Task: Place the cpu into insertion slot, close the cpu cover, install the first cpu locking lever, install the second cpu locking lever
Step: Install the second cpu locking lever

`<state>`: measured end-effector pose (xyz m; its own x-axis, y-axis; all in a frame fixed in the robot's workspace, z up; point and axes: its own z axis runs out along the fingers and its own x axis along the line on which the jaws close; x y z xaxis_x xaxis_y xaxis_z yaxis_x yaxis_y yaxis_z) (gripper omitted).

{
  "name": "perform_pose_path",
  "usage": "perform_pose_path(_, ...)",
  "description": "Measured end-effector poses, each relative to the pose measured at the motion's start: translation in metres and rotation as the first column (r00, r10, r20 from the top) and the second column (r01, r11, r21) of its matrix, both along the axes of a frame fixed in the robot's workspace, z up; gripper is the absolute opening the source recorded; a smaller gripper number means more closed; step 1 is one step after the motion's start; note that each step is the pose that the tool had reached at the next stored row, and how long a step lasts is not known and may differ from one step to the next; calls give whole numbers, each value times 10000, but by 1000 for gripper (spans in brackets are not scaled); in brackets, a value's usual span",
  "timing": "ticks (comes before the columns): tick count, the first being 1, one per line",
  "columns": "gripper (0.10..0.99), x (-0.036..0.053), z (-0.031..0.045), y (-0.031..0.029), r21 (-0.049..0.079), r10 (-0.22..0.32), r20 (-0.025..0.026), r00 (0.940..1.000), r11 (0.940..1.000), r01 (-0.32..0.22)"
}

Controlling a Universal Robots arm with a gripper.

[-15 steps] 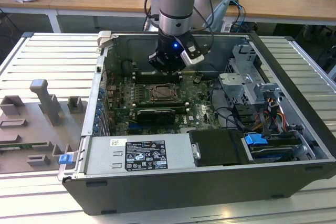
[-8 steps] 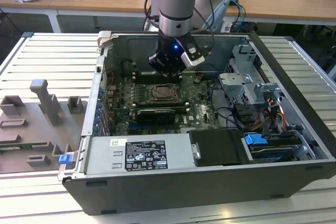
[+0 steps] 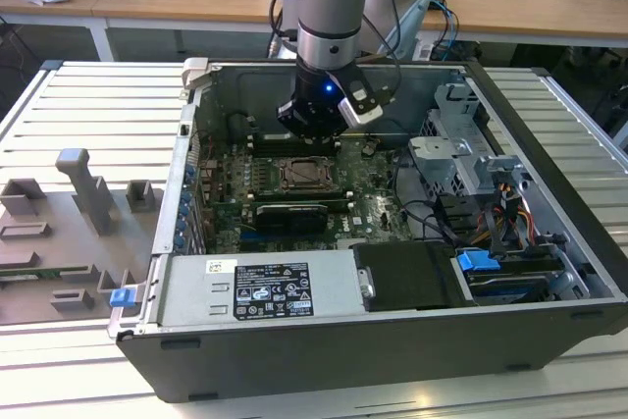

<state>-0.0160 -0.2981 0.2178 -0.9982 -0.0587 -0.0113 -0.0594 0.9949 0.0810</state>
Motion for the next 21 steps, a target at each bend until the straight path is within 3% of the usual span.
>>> perform_pose_path(12,106,0,10,-94,-3,-1,-1,10000,10000,1)
perform_pose_path(16,106,0,103,-94,-1,-1,0,10000,10000,1)
perform_pose_path(20,106,0,235,-94,0,-1,0,10000,10000,1)
perform_pose_path(21,106,0,300,-94,0,-1,0,10000,10000,1)
